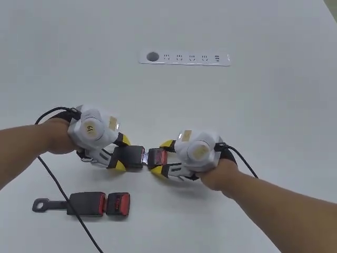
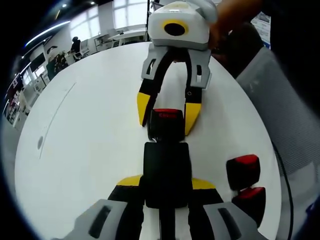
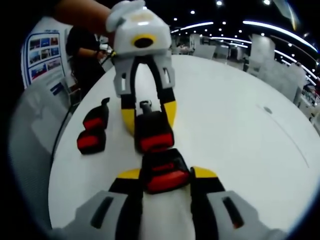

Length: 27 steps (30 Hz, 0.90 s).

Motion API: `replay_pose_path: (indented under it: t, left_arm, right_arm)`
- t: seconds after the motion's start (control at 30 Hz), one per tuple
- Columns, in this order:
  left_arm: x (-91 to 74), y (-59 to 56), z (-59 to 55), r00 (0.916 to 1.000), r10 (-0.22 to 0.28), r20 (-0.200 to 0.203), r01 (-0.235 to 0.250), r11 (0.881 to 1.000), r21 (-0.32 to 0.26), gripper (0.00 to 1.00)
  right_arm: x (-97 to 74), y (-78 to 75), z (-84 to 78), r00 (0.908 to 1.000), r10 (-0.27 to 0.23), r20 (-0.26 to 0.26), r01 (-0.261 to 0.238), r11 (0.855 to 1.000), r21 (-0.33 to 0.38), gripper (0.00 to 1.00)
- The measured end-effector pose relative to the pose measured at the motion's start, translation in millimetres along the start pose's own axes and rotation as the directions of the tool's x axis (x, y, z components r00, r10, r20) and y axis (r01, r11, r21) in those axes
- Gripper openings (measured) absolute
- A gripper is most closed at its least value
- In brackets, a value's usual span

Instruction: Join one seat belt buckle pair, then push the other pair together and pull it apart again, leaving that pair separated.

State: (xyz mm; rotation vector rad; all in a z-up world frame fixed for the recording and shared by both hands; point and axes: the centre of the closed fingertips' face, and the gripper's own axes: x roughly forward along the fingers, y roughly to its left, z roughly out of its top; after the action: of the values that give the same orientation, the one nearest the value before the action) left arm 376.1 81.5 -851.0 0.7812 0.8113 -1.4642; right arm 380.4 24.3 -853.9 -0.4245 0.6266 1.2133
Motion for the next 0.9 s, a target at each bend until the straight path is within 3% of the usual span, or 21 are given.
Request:
replay_pose_path:
  t: [0.3,0.9]
  left_arm:
    - [-0.7,-0.1,0.6,1.0000,-0.001,-0.003,0.001,1.000,0.002,0.34]
    - [-1.2,-0.5,2.2,1.0000,0.000,0.003,0.000,1.000,-0.004,0.34]
  right_arm:
    - [-9.2,-1.2,-8.2,0.9999,0.008,-0.007,-0.008,1.000,-0.019,0.37]
    - [-47.1,-14.4,-35.3,0.9999,0.015,0.000,-0.015,1.000,-0.016,0.37]
